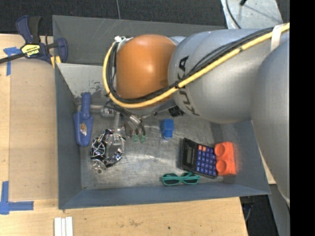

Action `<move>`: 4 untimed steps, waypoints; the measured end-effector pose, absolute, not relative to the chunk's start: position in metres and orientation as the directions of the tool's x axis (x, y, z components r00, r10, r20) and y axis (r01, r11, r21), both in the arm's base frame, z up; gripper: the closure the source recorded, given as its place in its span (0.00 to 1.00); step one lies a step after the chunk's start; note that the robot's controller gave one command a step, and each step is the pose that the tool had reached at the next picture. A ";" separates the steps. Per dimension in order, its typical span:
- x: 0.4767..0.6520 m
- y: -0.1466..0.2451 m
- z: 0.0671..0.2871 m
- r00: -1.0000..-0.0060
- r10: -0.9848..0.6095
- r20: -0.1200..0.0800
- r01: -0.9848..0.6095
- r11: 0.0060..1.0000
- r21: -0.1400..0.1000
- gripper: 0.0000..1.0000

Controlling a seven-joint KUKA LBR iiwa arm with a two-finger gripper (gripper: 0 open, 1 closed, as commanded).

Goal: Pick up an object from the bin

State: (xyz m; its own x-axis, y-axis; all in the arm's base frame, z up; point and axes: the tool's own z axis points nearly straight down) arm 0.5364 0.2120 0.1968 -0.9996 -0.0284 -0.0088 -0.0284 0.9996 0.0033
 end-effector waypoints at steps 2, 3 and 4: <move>0.547 0.216 0.113 -0.924 -0.383 -0.006 -0.383 0.924 0.000 0.00; 0.559 0.205 0.079 -0.916 -0.402 -0.011 -0.402 0.916 -0.002 1.00; 0.559 0.205 0.079 -0.916 -0.402 -0.011 -0.402 0.916 -0.002 1.00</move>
Offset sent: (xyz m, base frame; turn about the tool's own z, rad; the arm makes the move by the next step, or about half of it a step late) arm 0.0243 0.0318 -0.1268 -0.1520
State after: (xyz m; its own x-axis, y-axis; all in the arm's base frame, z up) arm 0.5591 0.2049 0.0787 -0.9157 -0.4018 -0.0107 -0.4018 0.9157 -0.0016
